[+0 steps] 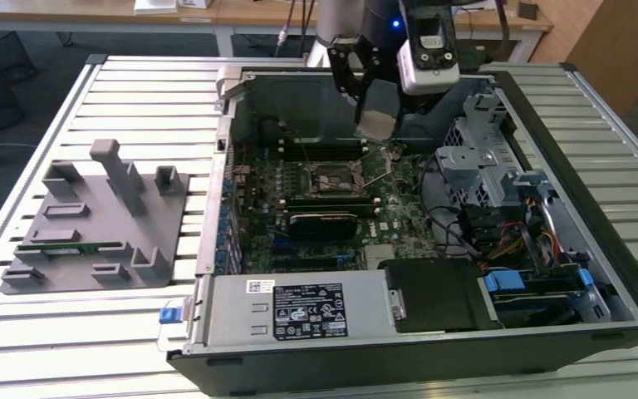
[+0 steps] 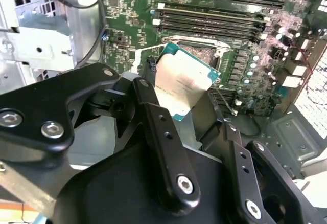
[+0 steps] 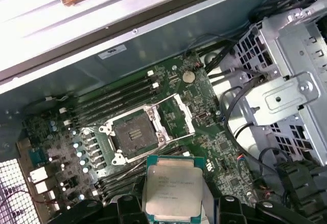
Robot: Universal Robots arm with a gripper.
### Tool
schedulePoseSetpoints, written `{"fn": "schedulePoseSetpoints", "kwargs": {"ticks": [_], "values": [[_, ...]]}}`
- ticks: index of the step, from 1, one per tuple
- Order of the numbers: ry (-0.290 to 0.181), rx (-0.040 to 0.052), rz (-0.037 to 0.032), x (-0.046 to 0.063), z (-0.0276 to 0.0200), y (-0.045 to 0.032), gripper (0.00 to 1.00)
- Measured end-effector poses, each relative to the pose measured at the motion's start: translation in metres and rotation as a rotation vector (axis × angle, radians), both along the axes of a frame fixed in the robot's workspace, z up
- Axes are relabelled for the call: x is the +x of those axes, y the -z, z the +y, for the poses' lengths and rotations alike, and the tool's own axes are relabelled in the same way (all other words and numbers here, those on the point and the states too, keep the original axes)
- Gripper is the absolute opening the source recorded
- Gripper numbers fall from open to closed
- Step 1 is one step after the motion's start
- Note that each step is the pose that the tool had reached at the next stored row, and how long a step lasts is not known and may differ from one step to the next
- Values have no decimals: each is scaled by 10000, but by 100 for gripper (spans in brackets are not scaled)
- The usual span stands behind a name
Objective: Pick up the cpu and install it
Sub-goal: 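Place the cpu into insertion slot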
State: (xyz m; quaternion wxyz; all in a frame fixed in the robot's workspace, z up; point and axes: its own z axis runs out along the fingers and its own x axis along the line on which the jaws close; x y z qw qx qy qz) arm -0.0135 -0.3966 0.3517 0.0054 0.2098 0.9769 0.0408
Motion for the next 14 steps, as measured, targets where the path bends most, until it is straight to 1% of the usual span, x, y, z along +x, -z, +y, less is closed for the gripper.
{"fn": "schedulePoseSetpoints", "kwargs": {"ticks": [6,9,10,11,12,13,14], "values": [[69,-28,-1,-206,38,32,53],[412,-29,0,-219,41,45,53],[509,-45,0,-219,41,50,53],[549,-116,-1,-220,43,53,53],[564,-271,-6,-220,46,55,53],[569,-458,-11,-220,52,57,53],[569,-576,-4,-220,58,62,53]]}}
